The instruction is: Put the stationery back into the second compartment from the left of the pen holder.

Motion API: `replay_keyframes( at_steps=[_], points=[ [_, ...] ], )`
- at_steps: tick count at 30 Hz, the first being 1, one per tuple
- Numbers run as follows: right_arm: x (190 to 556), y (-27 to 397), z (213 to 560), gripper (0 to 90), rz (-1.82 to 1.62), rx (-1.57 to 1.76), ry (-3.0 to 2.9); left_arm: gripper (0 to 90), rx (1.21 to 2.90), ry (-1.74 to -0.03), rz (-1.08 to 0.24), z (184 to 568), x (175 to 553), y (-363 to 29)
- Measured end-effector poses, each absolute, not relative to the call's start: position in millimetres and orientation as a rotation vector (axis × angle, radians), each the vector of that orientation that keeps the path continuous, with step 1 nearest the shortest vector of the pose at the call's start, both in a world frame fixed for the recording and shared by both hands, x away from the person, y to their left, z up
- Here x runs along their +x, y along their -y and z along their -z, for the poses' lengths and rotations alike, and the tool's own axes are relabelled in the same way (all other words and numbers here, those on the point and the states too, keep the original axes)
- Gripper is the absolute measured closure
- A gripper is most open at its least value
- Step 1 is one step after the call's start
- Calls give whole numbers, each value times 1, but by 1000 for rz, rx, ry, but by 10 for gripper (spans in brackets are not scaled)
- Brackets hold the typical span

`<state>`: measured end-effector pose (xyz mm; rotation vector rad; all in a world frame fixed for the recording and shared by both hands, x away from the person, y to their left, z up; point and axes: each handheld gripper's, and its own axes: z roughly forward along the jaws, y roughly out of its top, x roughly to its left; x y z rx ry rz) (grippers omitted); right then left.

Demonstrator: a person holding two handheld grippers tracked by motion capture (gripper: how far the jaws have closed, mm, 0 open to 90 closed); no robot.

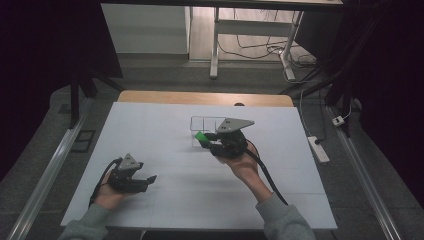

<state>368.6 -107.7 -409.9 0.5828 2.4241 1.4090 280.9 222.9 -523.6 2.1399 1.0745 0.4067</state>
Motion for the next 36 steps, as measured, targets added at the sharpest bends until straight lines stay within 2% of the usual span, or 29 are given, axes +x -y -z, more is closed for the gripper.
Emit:
replay_keyframes(
  at_steps=[17, 36],
  points=[
    [410, 104, 389, 662, -1445, 654, -2328, 279, 2143, -1069, -409, 524, 281, -223],
    [459, 86, 408, 662, -1464, 747, -2275, 279, 2145, -1076, -397, 526, 282, -225]
  ],
)
